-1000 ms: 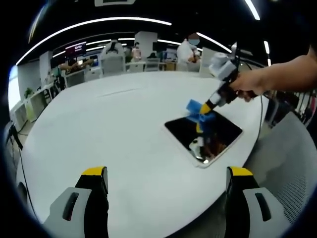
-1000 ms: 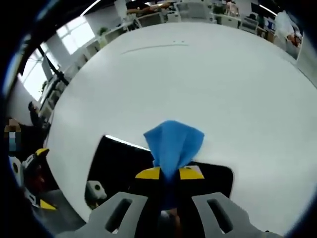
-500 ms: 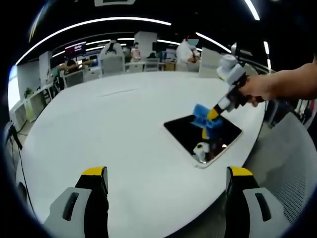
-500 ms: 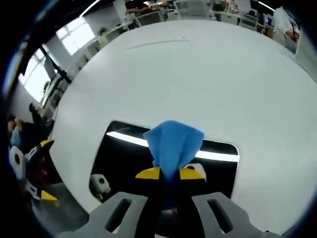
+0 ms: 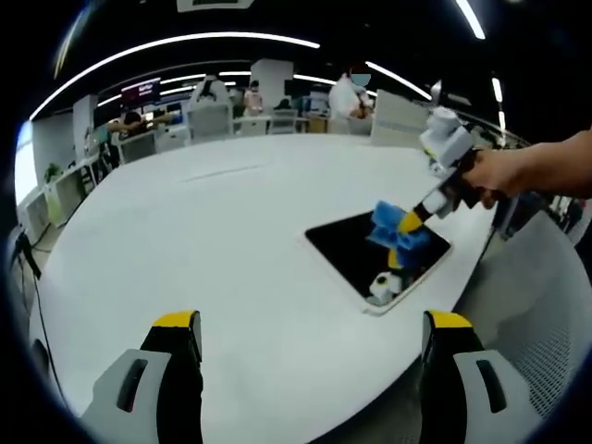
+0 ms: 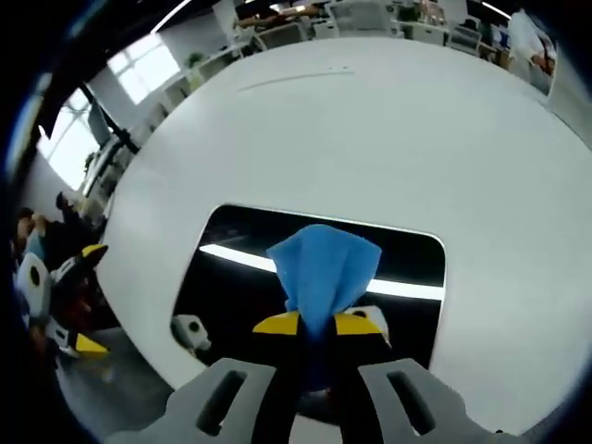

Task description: Wipe the mirror surface with the cleaning cloth until all visible marks leave the cleaned area.

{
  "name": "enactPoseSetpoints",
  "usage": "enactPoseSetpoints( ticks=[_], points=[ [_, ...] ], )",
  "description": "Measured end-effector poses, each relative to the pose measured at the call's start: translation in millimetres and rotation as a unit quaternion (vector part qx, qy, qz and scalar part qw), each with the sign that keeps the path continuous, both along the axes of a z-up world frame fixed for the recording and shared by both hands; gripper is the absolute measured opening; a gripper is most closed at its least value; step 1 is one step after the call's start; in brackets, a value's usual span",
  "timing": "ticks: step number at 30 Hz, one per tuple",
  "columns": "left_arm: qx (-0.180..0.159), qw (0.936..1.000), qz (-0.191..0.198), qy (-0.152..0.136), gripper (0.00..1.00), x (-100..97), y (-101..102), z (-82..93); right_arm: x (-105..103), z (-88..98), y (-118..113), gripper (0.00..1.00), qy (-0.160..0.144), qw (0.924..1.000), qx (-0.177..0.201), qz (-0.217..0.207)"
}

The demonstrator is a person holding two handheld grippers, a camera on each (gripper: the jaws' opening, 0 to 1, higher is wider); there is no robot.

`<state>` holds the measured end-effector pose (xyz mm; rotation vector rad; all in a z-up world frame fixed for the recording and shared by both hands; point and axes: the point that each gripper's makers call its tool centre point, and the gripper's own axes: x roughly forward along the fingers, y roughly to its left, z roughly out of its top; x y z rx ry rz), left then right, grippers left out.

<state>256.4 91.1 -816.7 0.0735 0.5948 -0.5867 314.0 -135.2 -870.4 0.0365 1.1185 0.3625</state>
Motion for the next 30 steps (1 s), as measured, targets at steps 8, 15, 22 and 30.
enactPoseSetpoints(
  ticks=[8, 15, 22, 30],
  points=[
    [-0.008, 1.0, 0.003, 0.0, 0.99, 1.2, 0.0, 1.2, -14.1, 0.6, 1.1, 0.06, 0.004, 1.0, 0.009, 0.0],
    [-0.01, 0.9999, 0.005, -0.001, 0.99, 1.0, 0.0, 2.3, -25.4, 0.4, 2.8, 0.06, 0.007, 0.9999, 0.013, 0.006],
    [-0.01, 0.9999, 0.006, -0.001, 0.99, 1.2, 0.3, 2.4, -41.1, 1.0, 3.8, 0.06, 0.012, 0.9997, 0.02, 0.007],
    [-0.013, 0.9999, 0.001, -0.004, 0.99, 1.5, -1.6, 3.3, -54.6, 1.1, 3.2, 0.06, 0.012, 0.9995, 0.029, 0.001]
  ],
)
